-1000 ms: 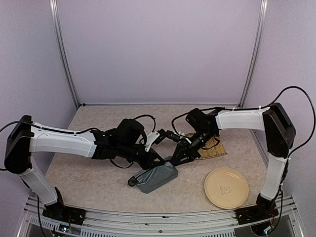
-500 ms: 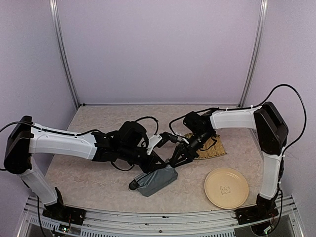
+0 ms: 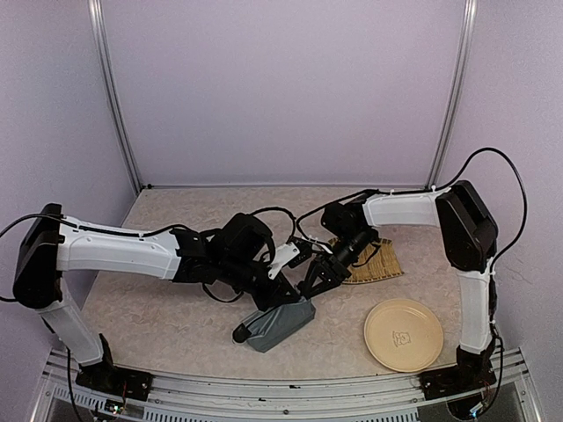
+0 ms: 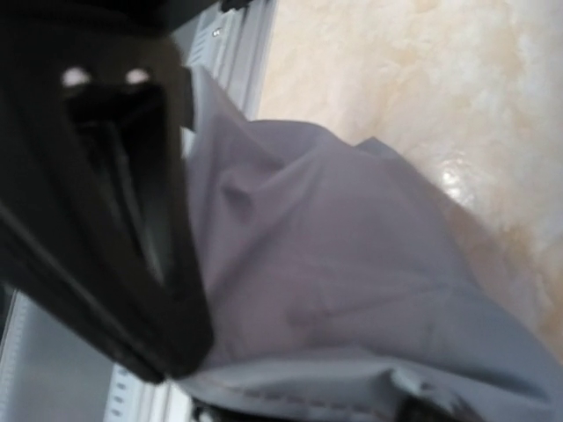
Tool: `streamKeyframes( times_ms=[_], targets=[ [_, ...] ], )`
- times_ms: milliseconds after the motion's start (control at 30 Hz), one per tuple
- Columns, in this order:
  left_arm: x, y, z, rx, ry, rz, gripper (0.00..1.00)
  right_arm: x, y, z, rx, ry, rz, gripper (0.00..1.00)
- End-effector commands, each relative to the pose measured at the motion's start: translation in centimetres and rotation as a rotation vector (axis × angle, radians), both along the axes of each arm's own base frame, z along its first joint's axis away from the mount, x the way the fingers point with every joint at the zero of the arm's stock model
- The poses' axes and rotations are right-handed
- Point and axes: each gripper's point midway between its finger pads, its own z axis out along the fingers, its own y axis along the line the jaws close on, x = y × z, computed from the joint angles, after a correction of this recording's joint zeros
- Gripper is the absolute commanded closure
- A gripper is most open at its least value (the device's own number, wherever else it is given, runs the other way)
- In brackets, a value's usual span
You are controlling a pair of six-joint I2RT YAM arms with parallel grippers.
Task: Sort the hair-cutting tools
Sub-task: Zip the zipper on the kit bag.
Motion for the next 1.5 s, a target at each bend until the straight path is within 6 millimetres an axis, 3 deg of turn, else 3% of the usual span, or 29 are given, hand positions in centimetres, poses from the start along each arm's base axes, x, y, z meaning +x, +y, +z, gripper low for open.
streamKeyframes(
  times_ms=[0,300,633,700,800,867,1300,1467],
  targets=[
    [0.5,-1.3,1.3,0.014,-0.079,-0.031,1.0,-0.8,0.0,1.4,0.062,0.049,0.047,0.74],
    [2.0,-0.3,0.3,0.118,-0.126,0.032,1.0,-2.4,-0.8,2.8,0.126,0.053,0.1,0.77],
    [1.9,-0.9,1.1,0.092,-0.129,0.027,1.0,-1.8,-0.4,2.4,0.102,0.059,0.07,0.77],
    [1.9,-1.0,1.1,0.09,-0.129,0.027,1.0,-1.7,-0.3,2.3,0.094,0.063,0.066,0.83],
    [1.9,-0.9,0.9,0.099,-0.131,0.027,1.0,-1.6,-0.3,2.0,0.08,0.069,0.067,1.0],
    [1.9,-0.7,0.8,0.106,-0.134,0.03,1.0,-1.6,-0.4,1.9,0.074,0.061,0.069,1.0],
    [2.4,1.6,0.1,0.185,-0.172,0.072,1.0,-2.8,-5.9,-1.5,-0.148,0.021,0.109,1.0],
    [2.1,0.6,0.5,0.144,-0.163,0.056,1.0,-1.0,-5.0,0.3,-0.094,-0.053,0.065,1.0]
  ],
)
